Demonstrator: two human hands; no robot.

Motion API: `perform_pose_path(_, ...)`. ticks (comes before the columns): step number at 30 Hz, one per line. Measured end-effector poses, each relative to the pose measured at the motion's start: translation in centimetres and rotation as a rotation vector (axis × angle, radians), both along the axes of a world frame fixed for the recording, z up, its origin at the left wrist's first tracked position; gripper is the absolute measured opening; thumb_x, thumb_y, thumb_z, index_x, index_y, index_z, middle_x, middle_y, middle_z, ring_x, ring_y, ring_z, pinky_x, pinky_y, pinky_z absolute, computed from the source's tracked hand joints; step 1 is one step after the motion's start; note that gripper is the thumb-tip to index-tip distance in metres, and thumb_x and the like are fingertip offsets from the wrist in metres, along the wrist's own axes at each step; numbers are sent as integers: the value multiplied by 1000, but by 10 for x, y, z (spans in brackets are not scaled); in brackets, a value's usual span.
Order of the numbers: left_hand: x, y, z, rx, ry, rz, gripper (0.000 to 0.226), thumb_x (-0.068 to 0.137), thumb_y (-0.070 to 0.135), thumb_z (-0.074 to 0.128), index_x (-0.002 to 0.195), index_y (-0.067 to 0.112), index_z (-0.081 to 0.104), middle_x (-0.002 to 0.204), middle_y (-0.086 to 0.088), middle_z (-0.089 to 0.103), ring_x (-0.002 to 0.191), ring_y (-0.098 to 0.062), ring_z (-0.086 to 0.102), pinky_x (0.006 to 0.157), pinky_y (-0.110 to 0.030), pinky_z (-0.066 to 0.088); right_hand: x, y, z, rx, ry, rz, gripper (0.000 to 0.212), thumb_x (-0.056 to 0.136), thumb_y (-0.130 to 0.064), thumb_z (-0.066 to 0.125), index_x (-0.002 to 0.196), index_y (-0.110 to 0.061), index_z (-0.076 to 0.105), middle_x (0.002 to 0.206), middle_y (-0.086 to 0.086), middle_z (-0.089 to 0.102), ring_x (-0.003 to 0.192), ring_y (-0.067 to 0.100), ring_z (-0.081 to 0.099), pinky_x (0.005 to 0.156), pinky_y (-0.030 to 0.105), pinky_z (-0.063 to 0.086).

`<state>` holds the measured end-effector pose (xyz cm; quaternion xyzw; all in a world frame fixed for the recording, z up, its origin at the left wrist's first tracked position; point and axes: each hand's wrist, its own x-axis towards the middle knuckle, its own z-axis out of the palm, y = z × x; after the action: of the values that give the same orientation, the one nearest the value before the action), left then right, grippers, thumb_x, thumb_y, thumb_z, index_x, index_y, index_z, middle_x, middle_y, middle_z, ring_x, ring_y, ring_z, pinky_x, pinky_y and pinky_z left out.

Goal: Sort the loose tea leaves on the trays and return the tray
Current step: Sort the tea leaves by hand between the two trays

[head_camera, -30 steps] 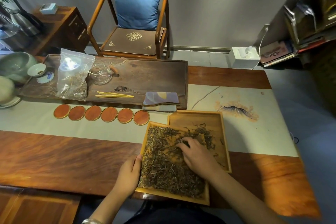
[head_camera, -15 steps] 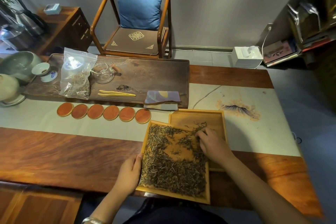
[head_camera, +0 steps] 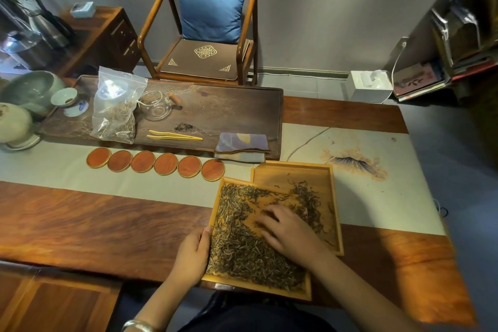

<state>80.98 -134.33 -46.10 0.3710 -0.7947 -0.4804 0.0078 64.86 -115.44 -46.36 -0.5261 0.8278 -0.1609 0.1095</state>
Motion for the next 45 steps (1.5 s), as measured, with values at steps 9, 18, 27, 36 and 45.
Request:
perform_pose_path(9, 1, -2, 3, -6, 16, -2, 43, 102, 25, 37, 77, 0, 62, 75, -22, 64, 73, -34, 59, 66, -37, 43, -16, 16, -11, 67, 75, -76, 31, 96, -27, 49, 125, -16, 55, 133, 7, 51, 125, 21, 46, 101, 32, 45)
perform_pose_path(18, -1, 2, 7, 26, 15, -13, 45, 102, 26, 36, 78, -5, 59, 75, -26, 62, 74, -37, 57, 65, -37, 41, -44, 35, -12, 127, 62, -192, 30, 94, -20, 52, 123, -15, 55, 125, 5, 52, 114, 20, 49, 86, 29, 50)
perform_pose_path(27, -1, 3, 13, 21, 22, -23, 47, 102, 25, 36, 72, -7, 52, 66, -22, 54, 65, -28, 49, 63, -37, 36, -59, 37, -4, 60, 34, -363, 24, 96, -21, 49, 117, -14, 59, 110, 2, 57, 101, 16, 53, 79, 26, 48)
perform_pose_path(36, -6, 10, 15, 35, 11, -17, 45, 102, 28, 37, 89, -6, 63, 84, -24, 66, 82, -36, 61, 78, -48, 46, -1, -40, 15, 20, -72, -88, 50, 94, -51, 43, 140, -32, 36, 149, 3, 36, 135, 22, 34, 107, 38, 33)
perform_pose_path(45, -5, 10, 19, 65, 18, -8, 46, 102, 28, 35, 83, -5, 62, 80, -25, 65, 78, -37, 60, 75, -49, 46, -6, -39, 4, 107, -6, -28, 46, 98, -40, 40, 142, -26, 38, 151, 9, 31, 138, 28, 30, 109, 43, 35)
